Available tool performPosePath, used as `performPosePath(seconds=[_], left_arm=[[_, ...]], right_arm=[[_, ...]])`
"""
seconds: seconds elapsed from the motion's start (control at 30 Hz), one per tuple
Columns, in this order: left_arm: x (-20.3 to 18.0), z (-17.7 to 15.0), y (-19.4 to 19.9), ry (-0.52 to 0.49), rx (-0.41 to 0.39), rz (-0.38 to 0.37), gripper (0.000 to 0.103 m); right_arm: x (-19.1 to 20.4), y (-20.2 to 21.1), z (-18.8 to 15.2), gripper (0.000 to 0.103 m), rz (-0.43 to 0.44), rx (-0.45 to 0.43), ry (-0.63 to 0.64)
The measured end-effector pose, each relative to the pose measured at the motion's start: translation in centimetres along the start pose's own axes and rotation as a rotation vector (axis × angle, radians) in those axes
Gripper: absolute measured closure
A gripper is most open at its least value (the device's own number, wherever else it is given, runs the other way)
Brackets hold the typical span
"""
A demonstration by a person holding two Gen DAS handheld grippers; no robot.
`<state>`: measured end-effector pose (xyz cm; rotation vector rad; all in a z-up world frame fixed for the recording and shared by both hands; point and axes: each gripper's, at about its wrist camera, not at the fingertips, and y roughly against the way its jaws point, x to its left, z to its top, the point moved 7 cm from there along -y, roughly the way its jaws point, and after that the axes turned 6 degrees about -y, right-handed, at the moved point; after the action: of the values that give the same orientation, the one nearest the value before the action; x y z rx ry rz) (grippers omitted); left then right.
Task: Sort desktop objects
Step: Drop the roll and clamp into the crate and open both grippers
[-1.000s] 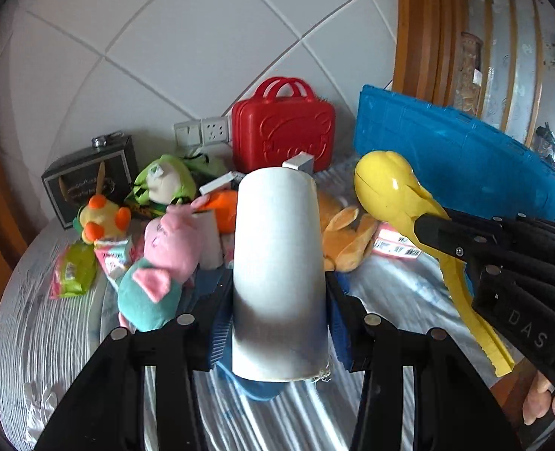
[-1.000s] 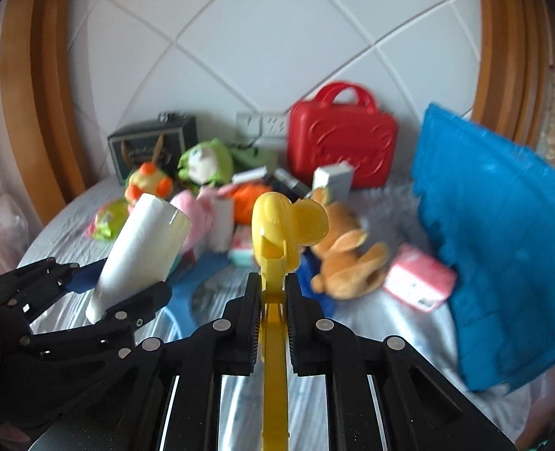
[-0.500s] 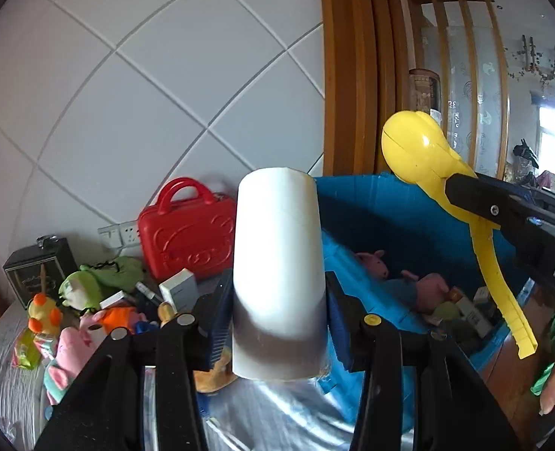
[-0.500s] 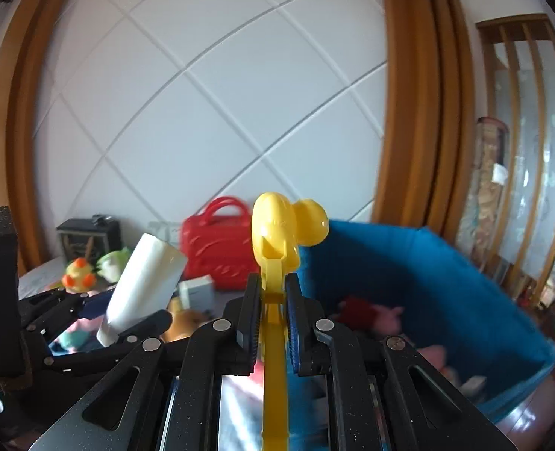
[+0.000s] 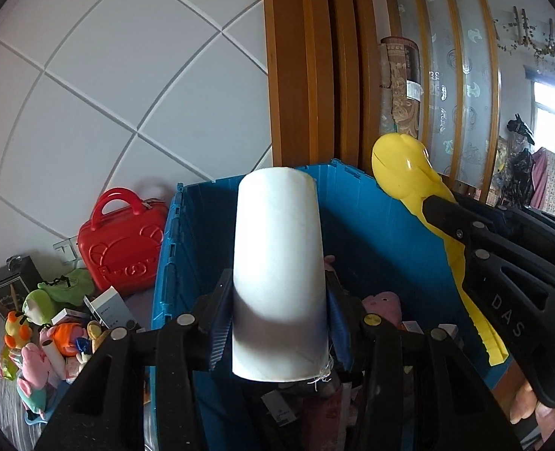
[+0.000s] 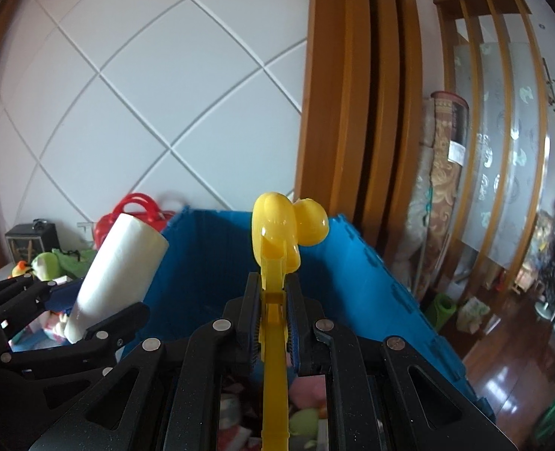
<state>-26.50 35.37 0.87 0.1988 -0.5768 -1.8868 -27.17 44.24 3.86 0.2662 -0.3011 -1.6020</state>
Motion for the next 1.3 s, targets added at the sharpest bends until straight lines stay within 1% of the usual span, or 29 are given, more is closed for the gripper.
performPosePath(seconds=[0.1, 0.13, 0.2, 0.23, 0.27, 0.3, 0.33, 0.4, 0.43, 0.47, 0.63, 0.83, 0.97, 1.1, 1.2, 1.3], left_arm=[[-0.5, 0.1, -0.4, 0.0, 0.011, 0.004, 0.058], [-0.5, 0.2, -0.5, 0.006, 0.012, 0.004, 0.058], [-0.4, 0.1, -0.3, 0.019, 0.012, 0.009, 0.057], [-0.3, 0.2, 0.0, 0.028, 0.002, 0.019, 0.049], [0.1, 0.1, 0.3, 0.036, -0.005, 0.033, 0.044], [0.5, 0.1, 0.6, 0.044, -0.013, 0.054, 0.036], [0.8, 0.1, 0.9, 0.051, -0.022, 0.063, 0.028], [1.3, -0.1, 1.7, 0.068, -0.035, 0.066, 0.024], [1.6, -0.2, 2.0, 0.073, -0.036, 0.073, 0.022], [1.8, -0.3, 2.3, 0.076, -0.037, 0.082, 0.021], [2.7, -1.1, 4.2, 0.086, -0.046, 0.132, 0.014], [4.6, -2.6, 6.8, 0.086, -0.054, 0.194, 0.014], [6.0, -3.7, 8.4, 0.081, -0.046, 0.222, 0.014], [7.4, -5.0, 9.7, 0.079, -0.022, 0.226, 0.014], [8.4, -5.9, 11.0, 0.09, -0.021, 0.23, 0.014], [9.2, -6.6, 11.9, 0.087, -0.017, 0.221, 0.014]], right_arm=[[-1.5, -0.7, -0.3, 0.09, -0.007, 0.008, -0.009], [-1.9, -0.8, -0.4, 0.088, -0.013, 0.005, -0.012], [-2.5, -0.8, -0.4, 0.079, -0.024, -0.003, -0.015], [-2.9, -0.7, -0.5, 0.063, -0.026, -0.008, -0.019], [-3.2, -0.6, -0.5, 0.037, -0.027, -0.012, -0.021], [-3.4, -0.4, -0.6, 0.024, -0.028, -0.019, -0.021], [-3.5, -0.1, -0.6, 0.016, -0.039, -0.03, -0.018], [-3.8, 0.8, -0.6, 0.015, -0.052, -0.054, -0.005], [-3.9, 1.1, -0.6, 0.009, -0.049, -0.058, -0.006], [-3.9, 1.4, -0.7, 0.0, -0.05, -0.06, -0.008], [-3.3, 2.5, -0.9, 0.0, -0.052, -0.062, 0.003], [-1.6, 3.9, -1.9, 0.0, -0.032, -0.034, -0.003], [-0.2, 4.6, -2.9, 0.0, -0.019, 0.008, -0.01], [1.6, 5.5, -4.2, 0.0, -0.012, 0.048, -0.018], [2.9, 6.0, -4.8, 0.0, -0.006, 0.074, -0.019], [4.1, 6.6, -5.4, 0.0, -0.02, 0.088, -0.006]])
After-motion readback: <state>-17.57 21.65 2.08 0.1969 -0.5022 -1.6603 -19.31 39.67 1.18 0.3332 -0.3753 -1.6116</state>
